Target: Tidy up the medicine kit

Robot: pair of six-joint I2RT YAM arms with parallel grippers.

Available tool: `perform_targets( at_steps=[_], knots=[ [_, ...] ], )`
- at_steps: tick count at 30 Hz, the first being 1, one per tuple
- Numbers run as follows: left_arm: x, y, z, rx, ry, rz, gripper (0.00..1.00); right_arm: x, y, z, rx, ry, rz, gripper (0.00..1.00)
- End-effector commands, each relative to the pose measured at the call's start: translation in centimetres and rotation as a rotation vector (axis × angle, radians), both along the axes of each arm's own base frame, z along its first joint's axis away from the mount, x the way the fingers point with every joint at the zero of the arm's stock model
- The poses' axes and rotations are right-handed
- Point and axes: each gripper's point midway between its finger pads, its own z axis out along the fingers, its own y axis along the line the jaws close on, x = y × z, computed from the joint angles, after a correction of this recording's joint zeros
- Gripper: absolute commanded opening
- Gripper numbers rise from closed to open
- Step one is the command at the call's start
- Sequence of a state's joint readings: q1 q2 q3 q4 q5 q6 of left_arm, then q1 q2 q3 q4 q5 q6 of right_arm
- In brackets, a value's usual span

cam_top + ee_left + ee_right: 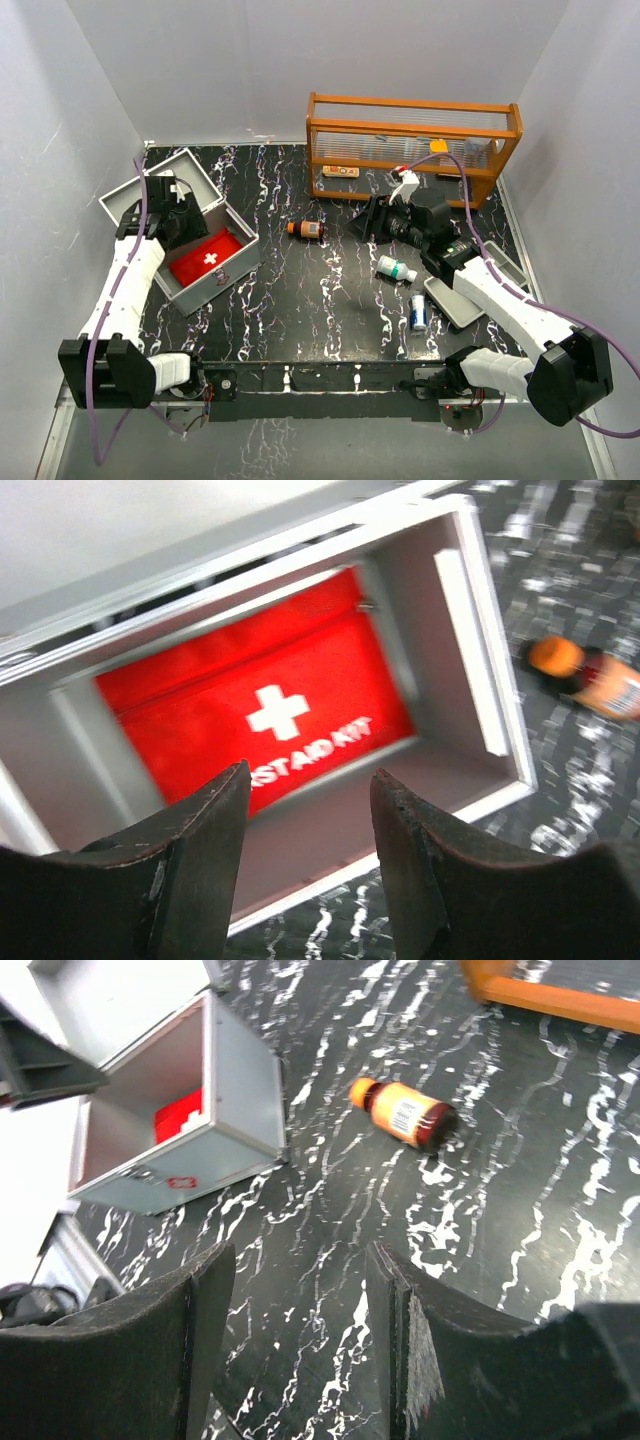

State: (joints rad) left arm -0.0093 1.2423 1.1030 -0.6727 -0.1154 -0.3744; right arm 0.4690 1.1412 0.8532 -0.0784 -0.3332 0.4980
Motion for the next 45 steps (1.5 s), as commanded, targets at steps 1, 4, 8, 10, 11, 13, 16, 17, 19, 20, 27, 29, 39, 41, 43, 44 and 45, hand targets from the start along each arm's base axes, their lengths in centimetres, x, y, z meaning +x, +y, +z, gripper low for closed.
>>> perform_targets(
  at_steps=[1, 4, 8, 10, 11, 13, 16, 17, 19, 20, 27, 29, 39, 41, 43, 44, 45],
  knots=[
    [1.1, -6.0, 5.3, -0.237, -0.250, -0.277, 0.51, 2.0, -2.9, -0.4, -0.059, 0.028, -0.210, 0.53],
    [0.6, -8.9, 8.2, -0.320, -0.369, -0.450, 0.58, 2.3, -5.5, -2.3, -0.157, 0.068, -0.337, 0.54],
    [-0.7, -12.2, 11.0, -0.431, -0.460, -0.630, 0.63, 2.2, -10.1, -4.4, -0.319, 0.095, -0.526, 0.59],
    [-1.3, -13.8, 11.9, -0.476, -0.487, -0.693, 0.65, 2.1, -12.4, -5.1, -0.381, 0.114, -0.618, 0.62],
    [-1.5, -14.7, 12.3, -0.491, -0.501, -0.722, 0.65, 2.0, -13.4, -5.5, -0.404, 0.126, -0.660, 0.63],
    [-2.0, -16.7, 12.9, -0.510, -0.528, -0.789, 0.66, 1.6, -15.3, -6.4, -0.441, 0.169, -0.738, 0.66],
    [-2.7, -19.4, 12.7, -0.516, -0.547, -0.868, 0.68, 1.2, -17.4, -7.8, -0.465, 0.238, -0.828, 0.66],
    [-2.9, -20.3, 12.3, -0.525, -0.541, -0.890, 0.68, 1.0, -18.1, -8.3, -0.470, 0.266, -0.857, 0.66],
    [-3.2, -21.7, 11.5, -0.548, -0.517, -0.922, 0.69, 0.5, -19.2, -9.3, -0.476, 0.313, -0.908, 0.66],
    [-3.4, -22.4, 11.1, -0.556, -0.503, -0.937, 0.69, 0.3, -19.7, -9.9, -0.480, 0.338, -0.931, 0.66],
    [-4.5, -25.7, 7.7, -0.553, -0.413, -1.005, 0.71, -1.6, -23.0, -14.1, -0.470, 0.513, -1.082, 0.66],
    [-4.6, -26.2, 6.9, -0.537, -0.393, -1.010, 0.71, -2.0, -23.0, -15.2, -0.470, 0.554, -1.084, 0.66],
    [-4.7, -27.0, 4.8, -0.513, -0.335, -1.019, 0.72, -1.9, -19.7, -18.4, -0.400, 0.656, -0.924, 0.54],
    [-4.8, -27.1, 4.6, -0.512, -0.329, -1.020, 0.72, -1.8, -19.0, -18.6, -0.376, 0.670, -0.892, 0.50],
    [-4.8, -27.2, 4.4, -0.513, -0.321, -1.020, 0.72, -1.8, -18.5, -18.7, -0.356, 0.680, -0.876, 0.48],
    [-4.8, -27.2, 4.3, -0.514, -0.316, -1.022, 0.72, -1.8, -18.4, -18.7, -0.347, 0.683, -0.878, 0.48],
    [-4.8, -27.3, 4.3, -0.515, -0.313, -1.022, 0.72, -1.8, -18.4, -18.7, -0.335, 0.685, -0.885, 0.48]
  ],
)
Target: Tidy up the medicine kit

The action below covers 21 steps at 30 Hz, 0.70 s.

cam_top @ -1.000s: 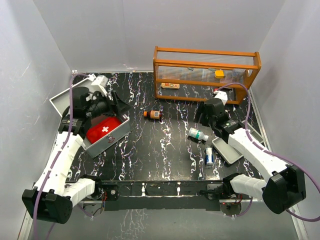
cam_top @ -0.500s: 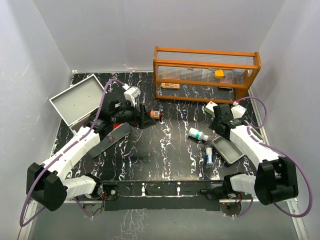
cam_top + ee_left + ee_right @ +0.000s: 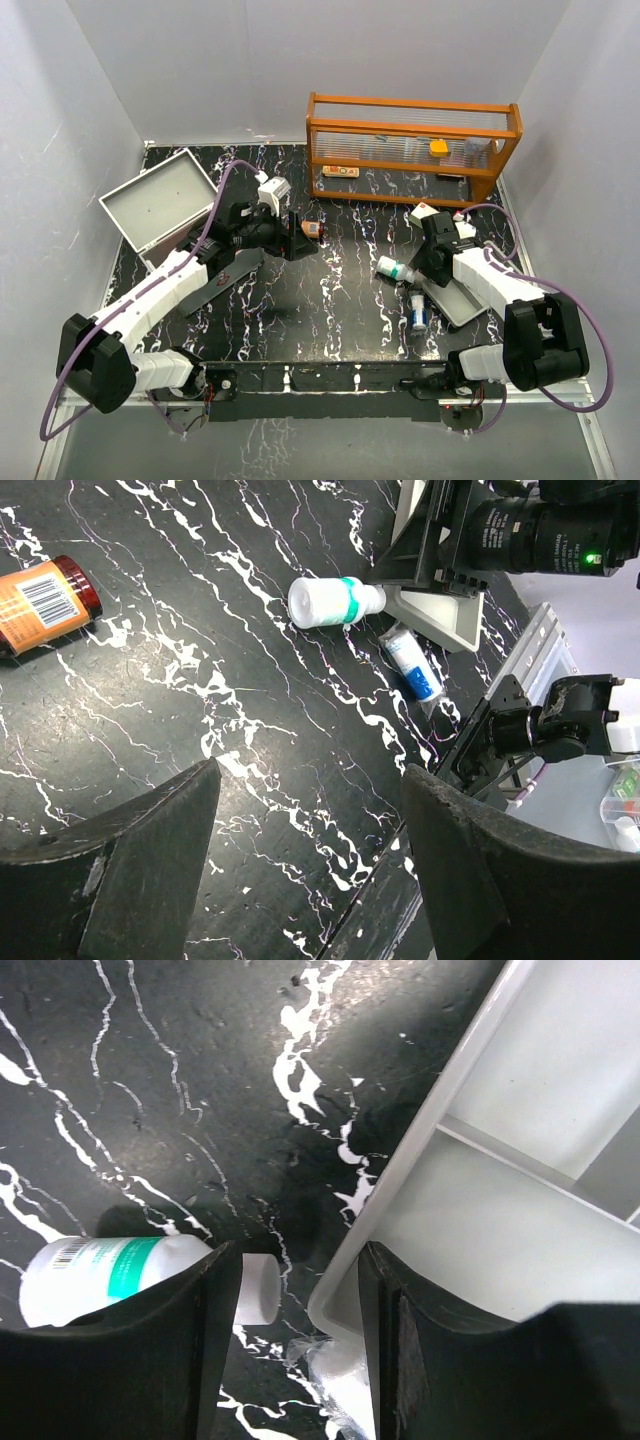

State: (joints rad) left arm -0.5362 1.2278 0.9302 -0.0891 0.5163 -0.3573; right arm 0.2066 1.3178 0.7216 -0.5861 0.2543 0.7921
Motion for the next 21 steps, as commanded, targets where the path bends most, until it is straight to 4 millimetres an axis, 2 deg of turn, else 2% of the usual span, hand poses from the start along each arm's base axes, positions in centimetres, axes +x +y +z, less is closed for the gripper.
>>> perform_targets(
  at_steps=[1, 10, 17, 19, 21],
  knots=[
    [-0.1, -0.5, 0.0, 0.003, -0.017, -0.020, 0.72, 1.3, 1.3, 0.6, 0.082, -0.069, -0.015, 0.48],
    [0.0, -1.4, -1.2, 0.020, 0.011, -0.025, 0.72, 2.0, 2.9, 0.7, 0.163, -0.092, 0.021, 0.47],
    [0.1, -1.7, -2.3, 0.041, 0.030, -0.011, 0.72, 2.4, 4.8, 1.8, 0.236, -0.118, 0.108, 0.46],
    [-0.2, -1.8, -2.6, 0.044, 0.041, -0.021, 0.72, 2.1, 4.7, 1.9, 0.228, -0.098, 0.107, 0.47],
    [-0.4, -1.8, -3.0, 0.051, 0.053, -0.024, 0.73, 1.8, 3.8, 2.2, 0.178, -0.092, 0.088, 0.48]
  ],
)
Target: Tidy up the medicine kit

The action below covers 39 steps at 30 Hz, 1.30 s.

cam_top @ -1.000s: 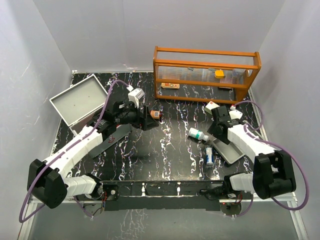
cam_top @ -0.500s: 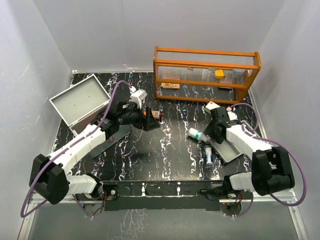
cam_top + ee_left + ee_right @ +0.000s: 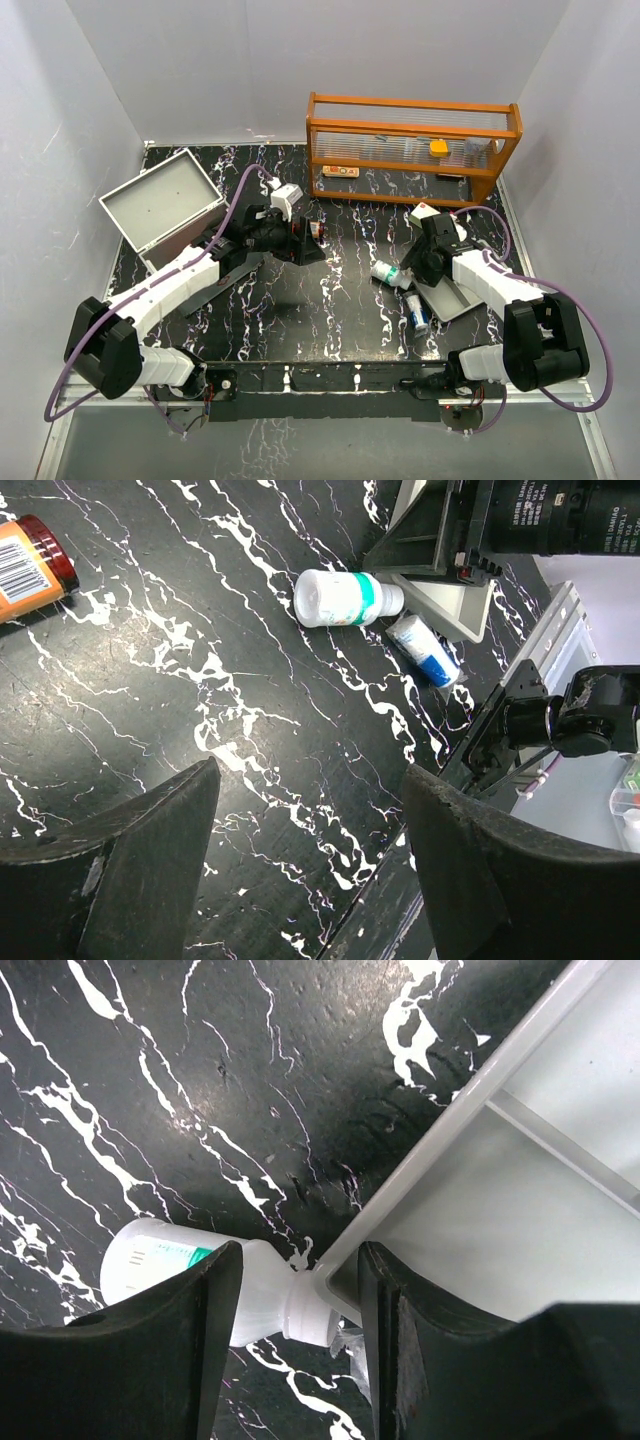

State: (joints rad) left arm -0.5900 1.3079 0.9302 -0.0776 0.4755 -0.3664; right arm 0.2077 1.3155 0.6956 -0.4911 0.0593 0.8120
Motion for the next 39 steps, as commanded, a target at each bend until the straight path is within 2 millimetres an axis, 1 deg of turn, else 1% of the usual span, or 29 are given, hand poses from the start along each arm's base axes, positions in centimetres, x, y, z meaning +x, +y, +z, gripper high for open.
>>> perform_targets(
  at_steps=[1, 4, 6, 8, 11, 13, 17, 19, 23, 27, 31, 34, 37, 39],
  knots=[
    [-0.3, -0.2, -0.4, 0.004, 0.001, -0.007, 0.73, 1.0, -0.5, 2.4, -0.040, -0.063, 0.004, 0.50],
    [-0.4, 0.3, -0.8, 0.022, -0.003, 0.003, 0.73, 1.0, -1.7, 3.6, -0.109, -0.095, 0.019, 0.56],
    [-0.3, 0.6, -0.9, 0.039, -0.011, 0.011, 0.73, 1.3, -2.0, 4.9, -0.141, -0.129, 0.061, 0.59],
    [-0.2, 0.8, -0.8, 0.048, -0.017, 0.020, 0.74, 1.5, -1.7, 6.2, -0.149, -0.172, 0.119, 0.60],
    [0.0, 0.8, -0.8, 0.054, -0.022, 0.028, 0.74, 2.3, 0.4, 8.4, -0.115, -0.257, 0.254, 0.62],
    [0.2, 0.9, -0.9, 0.056, -0.025, 0.034, 0.74, 2.3, 2.2, 8.8, -0.110, -0.263, 0.357, 0.63],
    [0.4, 0.9, -0.9, 0.059, -0.029, 0.038, 0.74, 2.0, 5.5, 7.2, -0.157, -0.213, 0.530, 0.66],
    [0.3, 0.9, -0.8, 0.061, -0.029, 0.037, 0.74, 2.1, 6.4, 6.5, -0.185, -0.192, 0.578, 0.66],
    [0.2, 1.1, -0.8, 0.069, -0.030, 0.037, 0.74, 2.7, 6.9, 5.1, -0.242, -0.174, 0.634, 0.65],
    [0.1, 1.3, -1.0, 0.077, -0.032, 0.038, 0.74, 3.1, 7.2, 4.5, -0.259, -0.161, 0.650, 0.65],
    [0.1, 1.3, -1.0, 0.079, -0.034, 0.040, 0.74, 2.8, 7.9, 3.8, -0.254, -0.139, 0.690, 0.64],
    [0.2, 1.3, -1.1, 0.080, -0.033, 0.038, 0.74, 2.1, 8.6, 2.8, -0.236, -0.103, 0.742, 0.64],
    [0.2, 1.2, -1.2, 0.086, -0.032, 0.033, 0.74, 1.6, 8.6, 1.9, -0.247, -0.067, 0.756, 0.64],
    [0.2, 1.3, -1.2, 0.089, -0.034, 0.033, 0.74, 1.6, 8.3, 1.6, -0.264, -0.056, 0.745, 0.64]
  ],
)
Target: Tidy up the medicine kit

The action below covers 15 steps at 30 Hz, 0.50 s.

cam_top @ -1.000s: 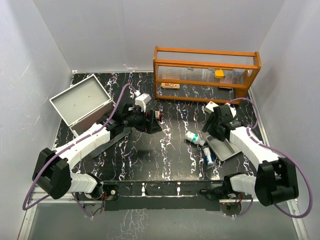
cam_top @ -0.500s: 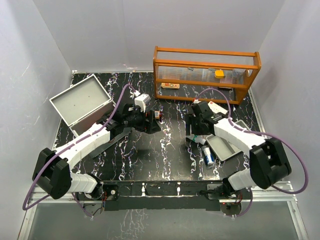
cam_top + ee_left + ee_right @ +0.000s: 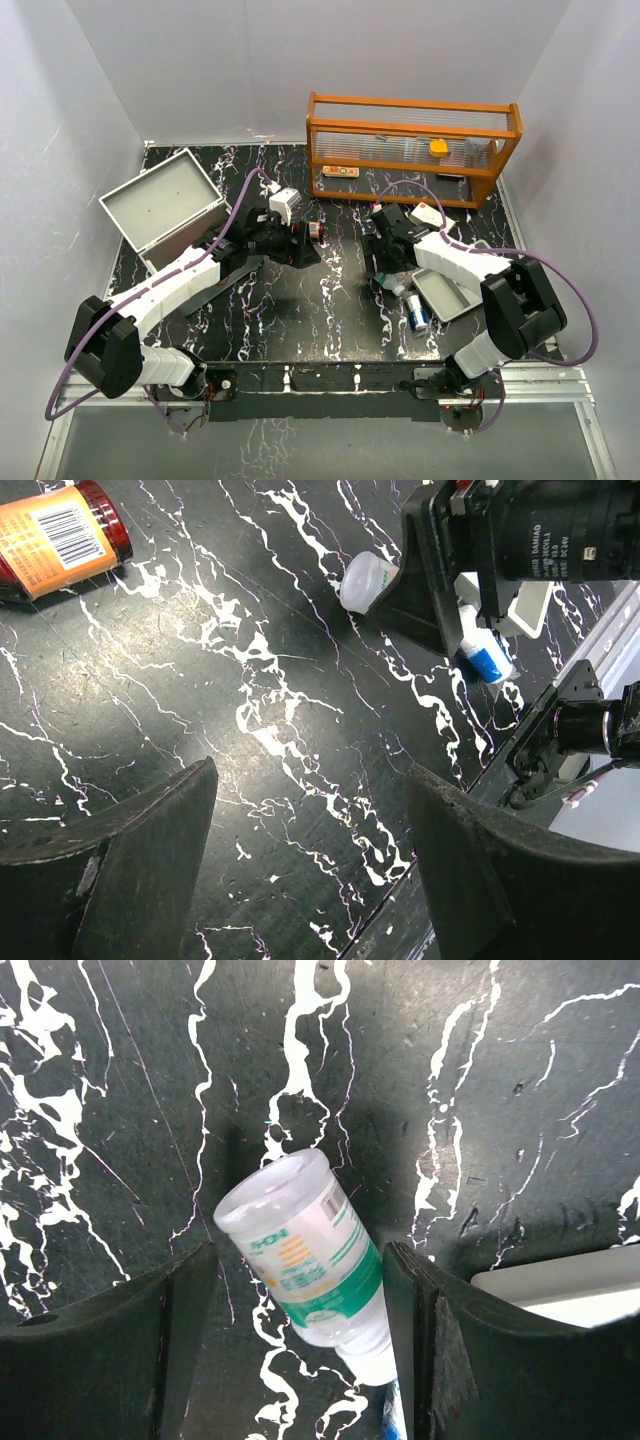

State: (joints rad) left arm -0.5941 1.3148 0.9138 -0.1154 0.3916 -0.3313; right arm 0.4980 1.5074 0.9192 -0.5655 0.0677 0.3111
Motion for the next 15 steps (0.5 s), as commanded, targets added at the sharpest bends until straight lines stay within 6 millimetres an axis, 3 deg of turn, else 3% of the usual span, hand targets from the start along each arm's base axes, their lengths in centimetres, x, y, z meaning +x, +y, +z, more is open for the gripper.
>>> perform_targets(
  at_steps=[1, 15],
  knots=[
    [-0.2, 0.1, 0.9, 0.003, -0.033, -0.015, 0.74, 1.3, 0.8, 0.8, -0.003, -0.042, 0.018, 0.64],
    [-0.4, 0.6, 0.8, 0.018, -0.053, -0.013, 0.75, 2.6, 1.1, 1.6, 0.020, -0.081, -0.058, 0.47]
  ],
)
